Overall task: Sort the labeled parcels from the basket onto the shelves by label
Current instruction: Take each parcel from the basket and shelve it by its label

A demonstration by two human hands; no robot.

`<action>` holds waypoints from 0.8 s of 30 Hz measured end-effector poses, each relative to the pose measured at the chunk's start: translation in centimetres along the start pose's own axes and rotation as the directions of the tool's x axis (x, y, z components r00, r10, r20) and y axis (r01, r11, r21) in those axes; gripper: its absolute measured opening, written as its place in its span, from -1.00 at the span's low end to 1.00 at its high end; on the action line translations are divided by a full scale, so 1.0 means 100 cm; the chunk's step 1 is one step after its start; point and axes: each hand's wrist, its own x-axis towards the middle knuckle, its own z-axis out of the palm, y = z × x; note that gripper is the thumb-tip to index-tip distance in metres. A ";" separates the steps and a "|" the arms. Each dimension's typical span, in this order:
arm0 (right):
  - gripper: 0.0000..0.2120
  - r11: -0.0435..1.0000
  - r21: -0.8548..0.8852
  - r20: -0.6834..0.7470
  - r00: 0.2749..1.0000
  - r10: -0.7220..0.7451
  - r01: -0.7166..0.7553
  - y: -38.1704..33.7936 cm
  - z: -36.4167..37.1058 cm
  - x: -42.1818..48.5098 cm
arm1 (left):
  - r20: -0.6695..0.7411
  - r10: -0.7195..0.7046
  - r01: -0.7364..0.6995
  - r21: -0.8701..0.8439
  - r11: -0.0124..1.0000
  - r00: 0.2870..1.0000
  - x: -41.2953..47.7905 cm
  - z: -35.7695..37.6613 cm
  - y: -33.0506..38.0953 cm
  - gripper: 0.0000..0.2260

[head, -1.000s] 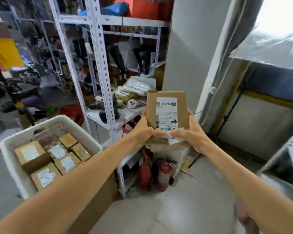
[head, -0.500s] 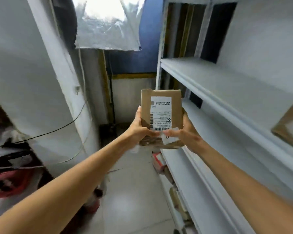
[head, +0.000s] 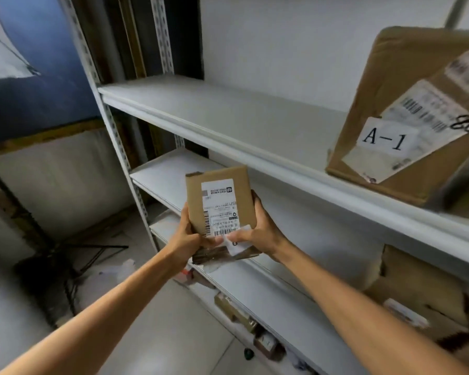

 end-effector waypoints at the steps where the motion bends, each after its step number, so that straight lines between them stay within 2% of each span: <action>1: -0.07 1.000 0.001 -0.018 1.000 0.013 -0.013 0.005 0.000 0.001 | 0.017 -0.013 0.013 0.012 1.000 1.000 0.006 -0.001 -0.003 -0.08; 10: -0.06 0.991 0.034 -0.267 0.954 0.137 -0.133 0.036 -0.024 -0.015 | 0.240 -0.096 0.086 0.050 0.995 0.966 0.053 0.032 -0.027 -0.07; 18: -0.05 0.958 0.083 -0.486 0.828 0.281 -0.276 0.037 -0.070 -0.070 | 0.511 -0.127 0.076 0.119 0.990 0.850 0.068 0.100 -0.026 -0.05; 24: 0.13 0.900 0.156 -0.567 0.709 0.419 -0.408 0.045 -0.103 -0.110 | 0.555 -0.158 0.082 0.160 0.984 0.816 0.063 0.153 -0.029 -0.06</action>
